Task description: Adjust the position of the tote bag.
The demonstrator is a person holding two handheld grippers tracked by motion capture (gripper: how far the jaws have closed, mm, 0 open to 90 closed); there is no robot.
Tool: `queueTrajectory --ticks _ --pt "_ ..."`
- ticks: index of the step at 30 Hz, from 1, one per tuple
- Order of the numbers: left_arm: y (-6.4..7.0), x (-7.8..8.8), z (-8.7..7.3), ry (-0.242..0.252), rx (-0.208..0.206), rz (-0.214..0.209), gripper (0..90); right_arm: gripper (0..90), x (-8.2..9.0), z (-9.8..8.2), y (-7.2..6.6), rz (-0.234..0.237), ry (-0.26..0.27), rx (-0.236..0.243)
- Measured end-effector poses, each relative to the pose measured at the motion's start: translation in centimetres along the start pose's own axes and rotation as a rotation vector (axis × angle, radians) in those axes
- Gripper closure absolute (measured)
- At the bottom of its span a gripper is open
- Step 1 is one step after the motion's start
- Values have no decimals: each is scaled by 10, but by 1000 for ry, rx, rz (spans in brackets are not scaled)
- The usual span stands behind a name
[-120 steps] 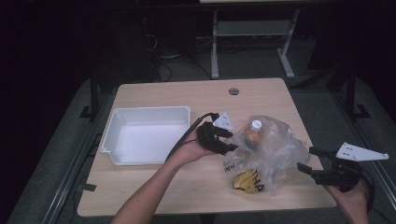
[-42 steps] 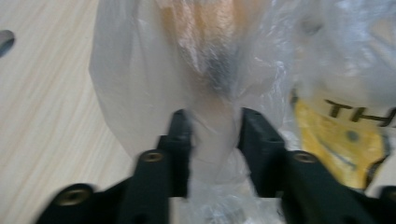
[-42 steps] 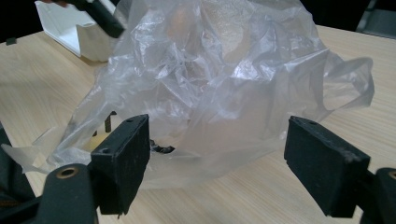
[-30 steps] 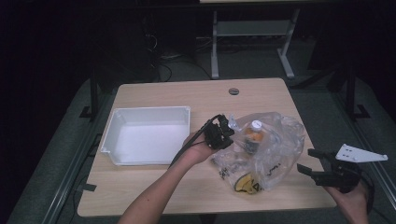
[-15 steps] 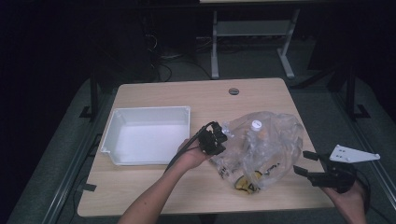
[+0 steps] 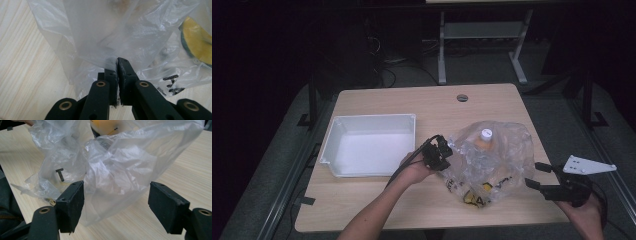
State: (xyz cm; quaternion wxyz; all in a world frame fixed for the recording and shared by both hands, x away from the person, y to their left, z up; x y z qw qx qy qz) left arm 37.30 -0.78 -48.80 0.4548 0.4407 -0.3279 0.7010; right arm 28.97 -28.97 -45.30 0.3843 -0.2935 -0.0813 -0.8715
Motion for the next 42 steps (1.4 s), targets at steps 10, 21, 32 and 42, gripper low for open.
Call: queueTrajectory --ticks 10,21,32,42 --pt "-3 6 -6 8 7 0 839 385 -5 -1 -2 -17 -34 18" --pt "-1 11 -8 28 4 -13 785 798 -20 -11 2 -90 -162 62" --pt "-5 41 -15 63 -11 -36 606 883 -19 -8 -2 -67 -147 73" --pt "15 76 -4 172 -94 -111 531 882 -19 -6 -2 -61 -134 62"
Point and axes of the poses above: each handheld gripper's, and its own axes: x roughly backward along the jaws, z roughly out of its top, y roughly to its right, the point moved 8 cm from there along -x, roughly forward along the jaws, and after that the axes turned 5 degrees about -y, right-handed, at the moved point
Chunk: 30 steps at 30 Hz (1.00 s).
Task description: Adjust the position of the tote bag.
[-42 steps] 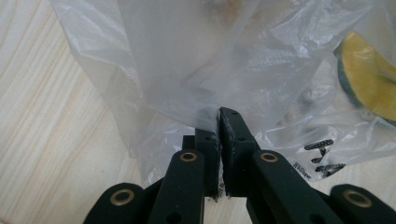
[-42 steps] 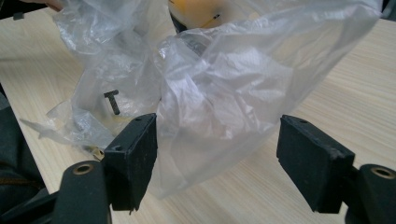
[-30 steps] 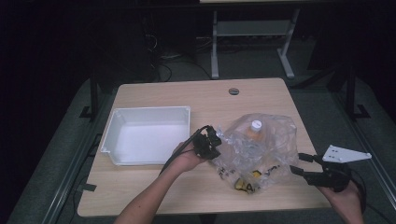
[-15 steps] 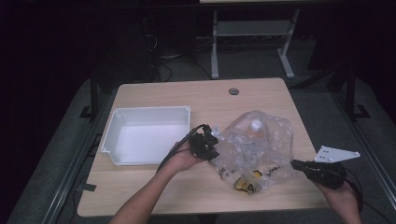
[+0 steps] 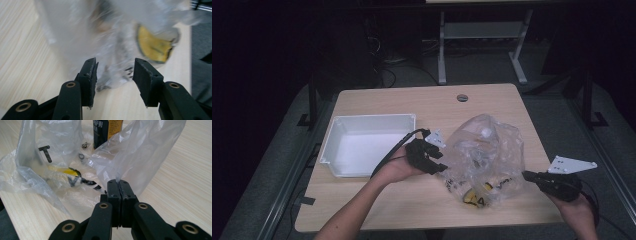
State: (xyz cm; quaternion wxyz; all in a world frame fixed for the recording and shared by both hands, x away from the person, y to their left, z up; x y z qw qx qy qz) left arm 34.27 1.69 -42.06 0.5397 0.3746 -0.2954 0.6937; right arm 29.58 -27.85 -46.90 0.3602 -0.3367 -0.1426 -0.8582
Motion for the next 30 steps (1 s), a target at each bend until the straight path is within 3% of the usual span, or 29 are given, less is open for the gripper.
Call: queueTrajectory --ticks 5,10,16,19,24,30 --pt "7 10 12 20 -46 -16 486 882 -1 1 -1 1 2 3" --pt "9 22 28 69 -47 -14 446 878 -2 1 0 2 3 -1" --pt "8 32 47 81 -74 3 415 878 -3 1 0 10 2 0" --pt "6 34 54 81 -90 16 408 877 -3 1 0 11 1 -1" --pt "0 32 66 89 -79 30 397 878 -2 0 1 13 3 -1" --pt "-5 21 72 54 -79 26 442 878 -2 0 1 16 5 2"
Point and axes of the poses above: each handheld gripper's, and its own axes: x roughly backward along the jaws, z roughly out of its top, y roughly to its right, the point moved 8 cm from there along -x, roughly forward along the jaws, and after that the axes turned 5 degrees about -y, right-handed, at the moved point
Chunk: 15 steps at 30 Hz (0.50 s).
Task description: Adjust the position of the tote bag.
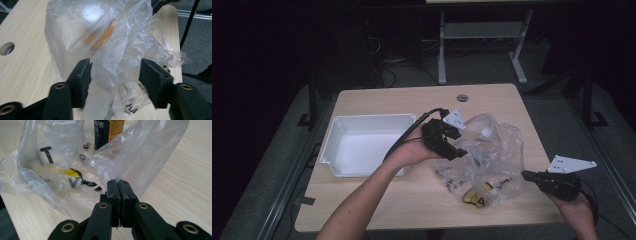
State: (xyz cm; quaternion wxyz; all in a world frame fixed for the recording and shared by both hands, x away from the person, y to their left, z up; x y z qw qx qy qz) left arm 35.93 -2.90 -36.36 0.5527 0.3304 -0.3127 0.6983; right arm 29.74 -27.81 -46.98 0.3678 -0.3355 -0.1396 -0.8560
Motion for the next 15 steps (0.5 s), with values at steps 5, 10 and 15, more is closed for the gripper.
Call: queueTrajectory --ticks 5,10,15 --pt "0 -9 2 -19 -12 -5 556 877 0 0 1 -1 2 1" --pt "-1 -17 3 -37 -18 35 723 877 1 -1 2 -3 2 -4" --pt "-1 -18 1 -32 -21 53 802 877 -1 -1 1 -4 1 -1"
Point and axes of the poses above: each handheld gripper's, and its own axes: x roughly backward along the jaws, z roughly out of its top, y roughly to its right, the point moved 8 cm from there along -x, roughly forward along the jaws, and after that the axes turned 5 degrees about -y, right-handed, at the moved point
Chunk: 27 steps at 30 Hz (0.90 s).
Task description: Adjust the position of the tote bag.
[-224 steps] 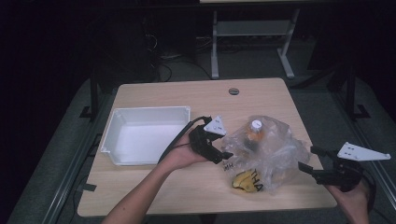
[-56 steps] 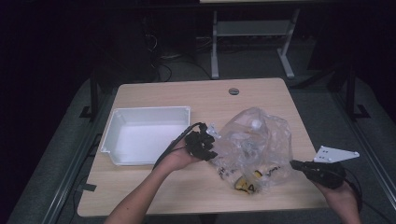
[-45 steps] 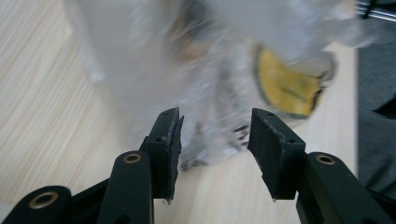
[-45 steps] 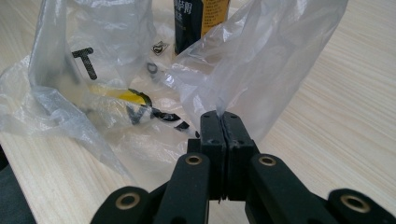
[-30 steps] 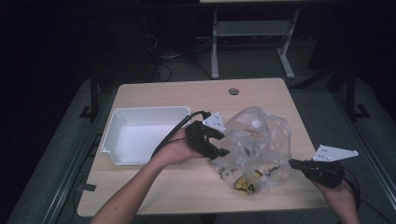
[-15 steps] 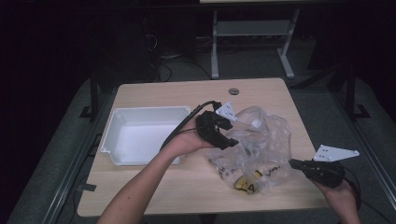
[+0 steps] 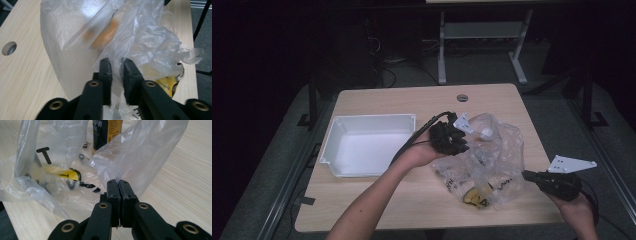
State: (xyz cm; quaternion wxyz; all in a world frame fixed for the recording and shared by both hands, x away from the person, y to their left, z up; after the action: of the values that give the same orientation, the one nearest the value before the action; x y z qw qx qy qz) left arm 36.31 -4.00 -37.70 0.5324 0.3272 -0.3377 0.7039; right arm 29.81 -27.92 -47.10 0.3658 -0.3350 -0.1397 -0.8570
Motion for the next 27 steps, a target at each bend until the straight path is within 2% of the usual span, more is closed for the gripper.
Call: queueTrajectory --ticks 4,5,6,9,10,13,16,27 --pt "0 2 -1 5 -3 17 860 877 -1 0 0 0 -7 -1" --pt "-1 2 -2 7 -3 22 860 877 -1 0 0 0 -7 -1" --pt "-2 2 -4 7 -7 44 861 874 0 0 1 -7 -3 4" --pt "-4 1 -8 -6 -2 51 869 875 0 0 1 -10 -6 1" --pt "-8 2 -12 -10 11 70 874 876 0 0 1 -8 -3 1" --pt "-12 3 -17 -16 21 86 883 876 0 0 2 -13 -2 0" --pt "-19 4 -29 -29 53 110 887 876 1 -2 2 -15 -7 -3" --pt "-27 -8 -62 -104 104 149 894 879 -1 -4 4 -25 -20 -5"
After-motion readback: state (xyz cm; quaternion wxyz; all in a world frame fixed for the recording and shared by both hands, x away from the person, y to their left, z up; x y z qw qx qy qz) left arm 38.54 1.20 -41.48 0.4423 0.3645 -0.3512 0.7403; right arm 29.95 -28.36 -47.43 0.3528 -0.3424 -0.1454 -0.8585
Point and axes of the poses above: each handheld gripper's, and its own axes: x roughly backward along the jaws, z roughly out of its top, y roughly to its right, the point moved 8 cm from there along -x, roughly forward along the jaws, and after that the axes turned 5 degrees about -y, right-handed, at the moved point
